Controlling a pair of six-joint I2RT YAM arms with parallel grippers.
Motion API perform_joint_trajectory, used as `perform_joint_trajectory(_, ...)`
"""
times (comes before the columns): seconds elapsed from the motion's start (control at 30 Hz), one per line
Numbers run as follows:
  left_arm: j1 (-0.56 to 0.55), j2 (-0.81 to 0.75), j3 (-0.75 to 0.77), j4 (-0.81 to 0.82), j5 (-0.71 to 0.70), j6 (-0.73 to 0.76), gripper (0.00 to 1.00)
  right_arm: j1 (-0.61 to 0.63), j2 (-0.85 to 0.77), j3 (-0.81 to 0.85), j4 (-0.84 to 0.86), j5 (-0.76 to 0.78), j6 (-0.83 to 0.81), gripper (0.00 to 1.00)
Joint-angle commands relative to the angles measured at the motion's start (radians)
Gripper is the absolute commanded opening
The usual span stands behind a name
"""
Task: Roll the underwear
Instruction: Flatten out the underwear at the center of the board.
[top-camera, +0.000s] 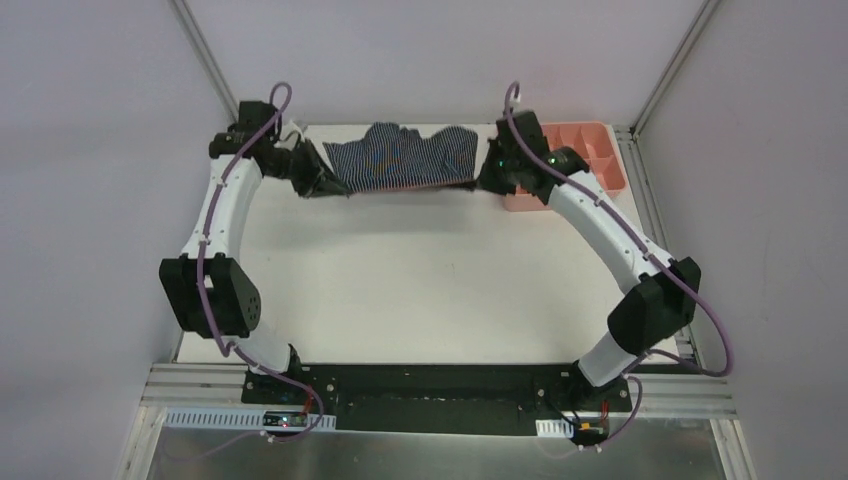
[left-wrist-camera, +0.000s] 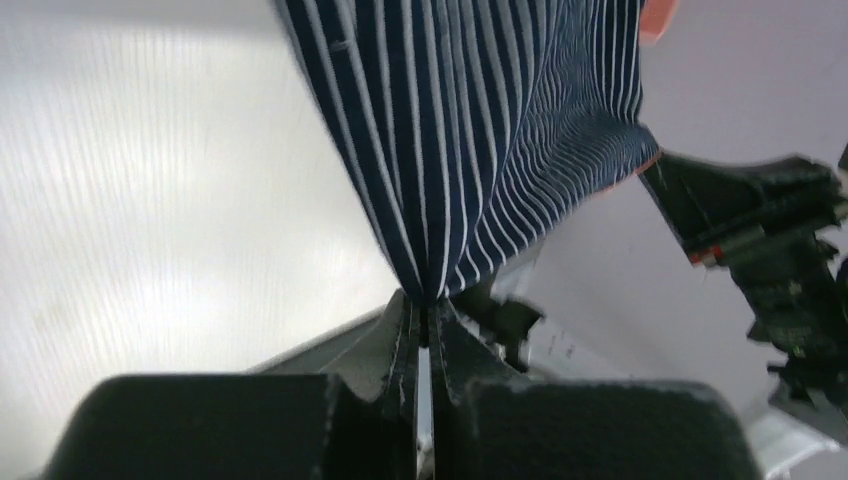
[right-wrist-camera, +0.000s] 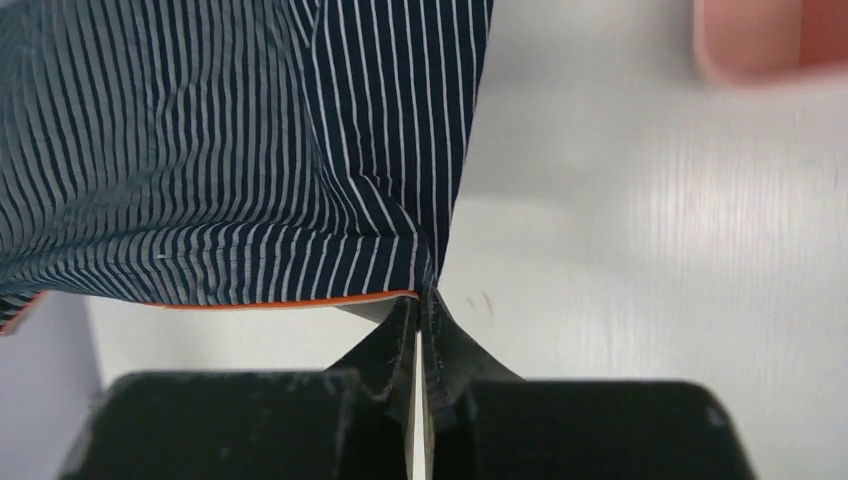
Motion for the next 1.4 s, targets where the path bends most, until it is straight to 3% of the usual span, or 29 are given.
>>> perform_joint_trajectory(0.0,-0.027,-0.155,-0.419,0.04,0.013,0.012,0.03,0.069,-0.152,-0.406,0.116,-0.006,0.027,0.0)
perform_joint_trajectory(0.07,-0.036,-0.214,-0.649,0.051,-0.039,0.01,0.33,0.111,-0.215,-0.587,0.148,-0.003,0.078,0.05)
perform_joint_trajectory(0.1,-0.036,-0.24,-0.733,0.053,-0.046,0.005,0.41,0.134,-0.238,-0.656,0.151,0.002,0.101,0.21)
perform_joint_trajectory(0.17,-0.036,-0.29,-0.838,0.056,-0.047,0.003,0.49,0.164,-0.277,-0.757,0.13,0.021,0.145,0.5)
perform_joint_trajectory(0.23,-0.036,-0.353,-0.871,0.045,-0.071,-0.013,0.61,0.173,-0.324,-0.81,0.103,0.038,0.175,0.57)
perform_joint_trajectory(0.3,-0.036,-0.403,-0.866,0.033,-0.096,-0.04,0.62,0.175,-0.381,-0.83,0.094,0.066,0.186,0.61)
perform_joint_trajectory(0.37,-0.036,-0.428,-0.859,0.027,-0.125,-0.057,0.62,0.174,-0.421,-0.829,0.092,0.107,0.194,0.62)
perform_joint_trajectory(0.53,-0.071,-0.415,-0.858,0.036,-0.26,-0.032,0.49,0.156,-0.383,-0.814,0.109,0.098,0.28,0.53)
perform_joint_trajectory(0.67,-0.109,-0.332,-0.853,0.081,-0.289,-0.025,0.57,0.142,-0.312,-0.86,0.21,-0.019,0.376,0.57)
perform_joint_trajectory(0.73,-0.14,-0.293,-0.856,0.133,-0.296,-0.029,0.56,0.131,-0.287,-0.882,0.252,-0.029,0.42,0.57)
perform_joint_trajectory(1.07,-0.219,-0.169,-0.929,0.332,-0.273,-0.09,0.34,0.045,-0.254,-1.006,0.365,-0.099,0.477,0.51)
perform_joint_trajectory(1.23,-0.219,-0.12,-0.941,0.345,-0.296,-0.087,0.3,0.038,-0.246,-1.047,0.384,-0.102,0.497,0.43)
perform_joint_trajectory(1.3,-0.22,-0.11,-0.945,0.355,-0.302,-0.087,0.23,0.038,-0.245,-1.07,0.413,-0.11,0.523,0.41)
perform_joint_trajectory(1.37,-0.22,-0.099,-0.946,0.36,-0.312,-0.086,0.09,0.037,-0.226,-1.09,0.445,-0.123,0.548,0.38)
